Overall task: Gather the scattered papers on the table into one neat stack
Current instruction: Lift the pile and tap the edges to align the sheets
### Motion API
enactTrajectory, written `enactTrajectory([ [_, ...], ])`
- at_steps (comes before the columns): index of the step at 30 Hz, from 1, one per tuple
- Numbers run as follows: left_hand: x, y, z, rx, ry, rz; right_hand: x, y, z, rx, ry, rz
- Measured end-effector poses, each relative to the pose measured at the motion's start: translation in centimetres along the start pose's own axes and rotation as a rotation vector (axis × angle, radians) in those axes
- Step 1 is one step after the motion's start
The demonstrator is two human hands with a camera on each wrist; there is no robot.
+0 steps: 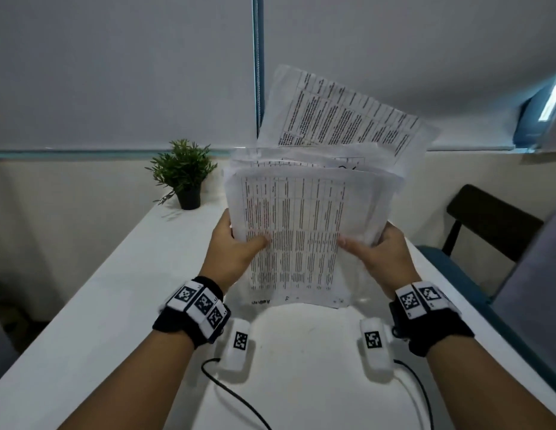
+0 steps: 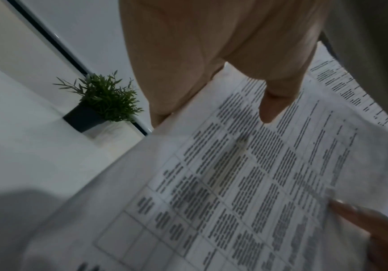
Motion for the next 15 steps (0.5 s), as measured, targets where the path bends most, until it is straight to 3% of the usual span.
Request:
enactTrajectory([
  [5, 0.3, -0.3, -0.7, 0.056, 0.048, -0.064, -0.4, 0.1, 0.7, -0.021, -0.023, -0.013],
  [10, 1.0, -0.3, -1.9, 0.150, 0.072, 0.003, -0.1, 0.1, 2.6, -0.084, -0.049, -0.023],
  [15, 1.4, -0.4, -2.3, 0.159, 0.011, -0.023, -0.3, -0.2, 3.2, -0.076, -0.124, -0.026],
])
Point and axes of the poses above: each hand's wrist, its own y-axis away from the middle knuckle, its own x-axis out of the palm, z = x × y, the point moved 2 cm from there along -y, towards the middle knuckle, and after that the axes turned 8 degrees about z, right-handed, at the moved point
